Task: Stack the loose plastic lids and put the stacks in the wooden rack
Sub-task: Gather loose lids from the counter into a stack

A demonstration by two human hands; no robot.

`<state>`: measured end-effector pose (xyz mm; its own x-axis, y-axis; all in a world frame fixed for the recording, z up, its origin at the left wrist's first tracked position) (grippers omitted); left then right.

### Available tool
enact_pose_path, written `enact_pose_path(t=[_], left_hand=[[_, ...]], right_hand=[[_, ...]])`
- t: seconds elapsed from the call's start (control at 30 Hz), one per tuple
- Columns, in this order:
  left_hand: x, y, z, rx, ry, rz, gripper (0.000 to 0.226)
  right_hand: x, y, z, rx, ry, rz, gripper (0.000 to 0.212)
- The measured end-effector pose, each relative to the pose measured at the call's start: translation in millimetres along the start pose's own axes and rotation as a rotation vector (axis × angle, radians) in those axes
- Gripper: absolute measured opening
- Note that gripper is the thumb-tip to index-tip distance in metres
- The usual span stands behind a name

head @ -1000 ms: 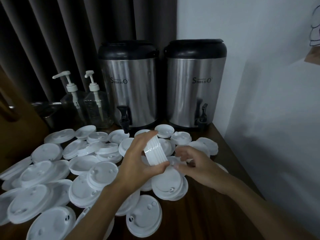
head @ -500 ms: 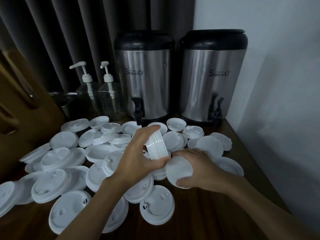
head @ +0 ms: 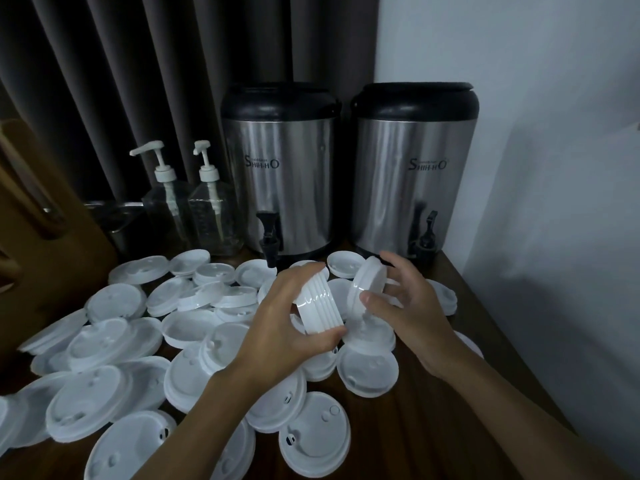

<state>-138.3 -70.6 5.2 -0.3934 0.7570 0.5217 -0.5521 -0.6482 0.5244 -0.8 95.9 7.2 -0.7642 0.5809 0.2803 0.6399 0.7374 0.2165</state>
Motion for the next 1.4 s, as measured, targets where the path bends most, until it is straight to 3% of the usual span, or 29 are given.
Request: enact_pose_path(t=[0.2,0.37,0.53,0.63,0.77,0.97,1.23,1.33,1.4], left_hand=[[4.5,-1.1,-0.3,-0.071,0.007,0.026,0.081],[8.6,1.1,0.2,-0.124,0.015,0.057,0.08],[13.1,8.7,-2.6,-0.182,0.008,0.159,0.077],[14.9,13.0,-4.0,-0.177,-0.013,0.179,0.078],[16.6,15.0,-1.7,-0.16,-0.034,0.17,0.08],[16.1,16.4,5.4,-0.089,-0.064,0.094,0.081],[16.3,10.8,24.7,0.029,-0.125,0.034,0.084],[16.1,10.0,31.6,0.041,-0.117,0.053,0.084],[15.2,9.1,35.3,0.038,-0.118,0.055,0.084]], right_hand=[[5.3,-14.3,-10.1,0.185,0.035,0.051,0.058],[6.5,-29.5,-17.5,0.264,0.023,0.08,0.028],[4.9,-34.5,-28.0,0.4,-0.023,-0.015,0.022],[5.2,-33.8,-30.8,0.328,-0.036,-0.085,0.033],[8.5,-34.8,-34.6,0.236,-0.074,-0.204,0.024],[11.4,-29.8,-39.7,0.225,-0.061,-0.353,0.045],[11.4,-16.7,-49.7,0.086,-0.015,-0.3,0.027],[10.9,-7.4,-49.1,0.145,-0.004,-0.334,0.079],[12.6,-5.4,-48.5,0.154,0.002,-0.354,0.098]])
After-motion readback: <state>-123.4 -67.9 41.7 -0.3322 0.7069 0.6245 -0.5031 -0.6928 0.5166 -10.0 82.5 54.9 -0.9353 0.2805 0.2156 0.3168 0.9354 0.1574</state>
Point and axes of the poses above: each hand's wrist, its own x-axis towards the middle knuckle, its own y-axis out of the back of the hand, z = x × y, the point moved 2 cm from there along x, towards the middle knuckle, and after that the axes turned 5 degrees about -z, right-handed, at the moved point
